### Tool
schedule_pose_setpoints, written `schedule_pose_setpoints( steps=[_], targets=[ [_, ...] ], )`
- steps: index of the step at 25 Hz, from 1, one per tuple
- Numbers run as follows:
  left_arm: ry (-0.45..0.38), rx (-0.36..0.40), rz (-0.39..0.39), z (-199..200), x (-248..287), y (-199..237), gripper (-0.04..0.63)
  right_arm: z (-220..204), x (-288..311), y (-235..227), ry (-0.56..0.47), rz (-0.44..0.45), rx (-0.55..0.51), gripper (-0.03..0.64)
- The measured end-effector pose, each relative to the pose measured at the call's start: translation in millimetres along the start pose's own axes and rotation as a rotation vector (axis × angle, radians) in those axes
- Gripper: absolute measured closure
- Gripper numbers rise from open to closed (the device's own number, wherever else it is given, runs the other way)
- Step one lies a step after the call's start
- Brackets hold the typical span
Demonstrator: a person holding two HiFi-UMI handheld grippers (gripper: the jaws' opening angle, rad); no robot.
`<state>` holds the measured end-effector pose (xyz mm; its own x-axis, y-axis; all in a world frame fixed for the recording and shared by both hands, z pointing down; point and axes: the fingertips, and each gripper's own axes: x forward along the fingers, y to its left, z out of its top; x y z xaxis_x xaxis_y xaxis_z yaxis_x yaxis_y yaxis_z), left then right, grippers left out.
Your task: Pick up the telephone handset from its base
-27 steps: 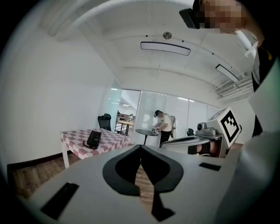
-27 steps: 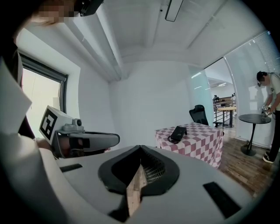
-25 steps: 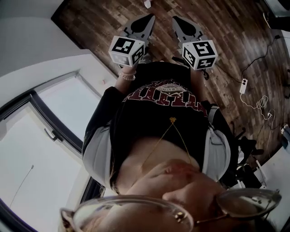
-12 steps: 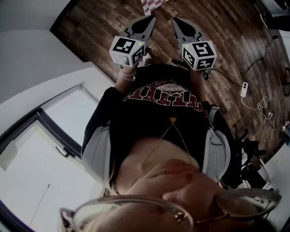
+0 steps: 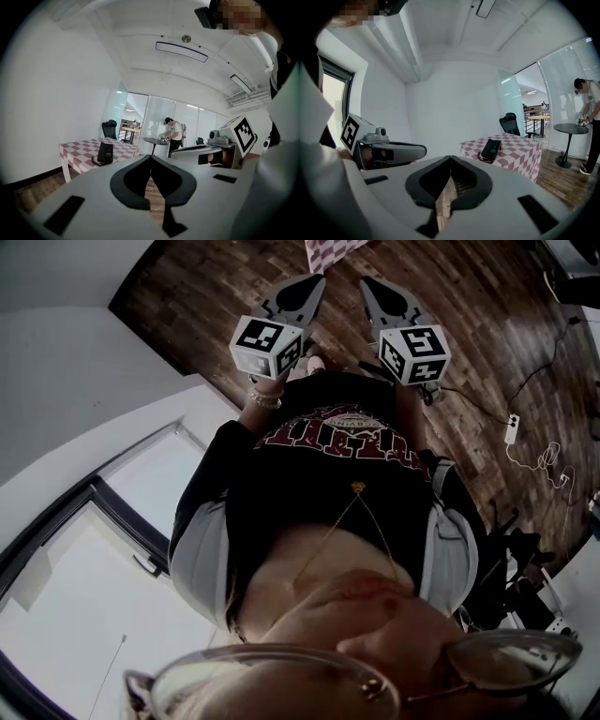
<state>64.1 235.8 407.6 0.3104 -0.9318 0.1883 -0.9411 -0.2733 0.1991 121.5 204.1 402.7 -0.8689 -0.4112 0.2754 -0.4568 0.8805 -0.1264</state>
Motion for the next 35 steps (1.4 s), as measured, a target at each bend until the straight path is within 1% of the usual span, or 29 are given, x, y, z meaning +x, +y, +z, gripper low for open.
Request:
schedule_pose_setpoints(
  steps=[3, 10, 15, 22, 27, 35],
  targets=[
    [0.014, -0.002, 0.000, -1.8, -1.5, 9.3, 0.584, 0.8, 8.4, 3.1, 0.005, 0.001, 0.000, 0.597],
    [0.009, -0.014, 0.001, 1.6, 8.8, 24.5, 0.584, 5.1, 23.5, -12.4, 0.011, -0.021, 0.013, 0.597],
    [0.011, -0.027, 0.010, 6.6, 23.2, 44.1, 0.584, 10.7, 49.7, -22.1, 0.023, -0.001, 0.011, 0.597],
    [0.027, -0.026, 0.009, 17.9, 59.8, 70.7, 0.584, 28.4, 89.5, -45.3, 0.014, 0.039, 0.018, 0.597],
    [0.022, -0.023, -0.003, 30.3, 91.4, 84.2, 0.586, 37.4, 111.6, -68.9, 0.017, 0.060, 0.027, 0.598],
    [0.025, -0.036, 0.023, 46.6, 132.5, 107.0, 0.586, 56.7, 142.8, -110.3, 0.018, 0.087, 0.022, 0.598]
  ],
)
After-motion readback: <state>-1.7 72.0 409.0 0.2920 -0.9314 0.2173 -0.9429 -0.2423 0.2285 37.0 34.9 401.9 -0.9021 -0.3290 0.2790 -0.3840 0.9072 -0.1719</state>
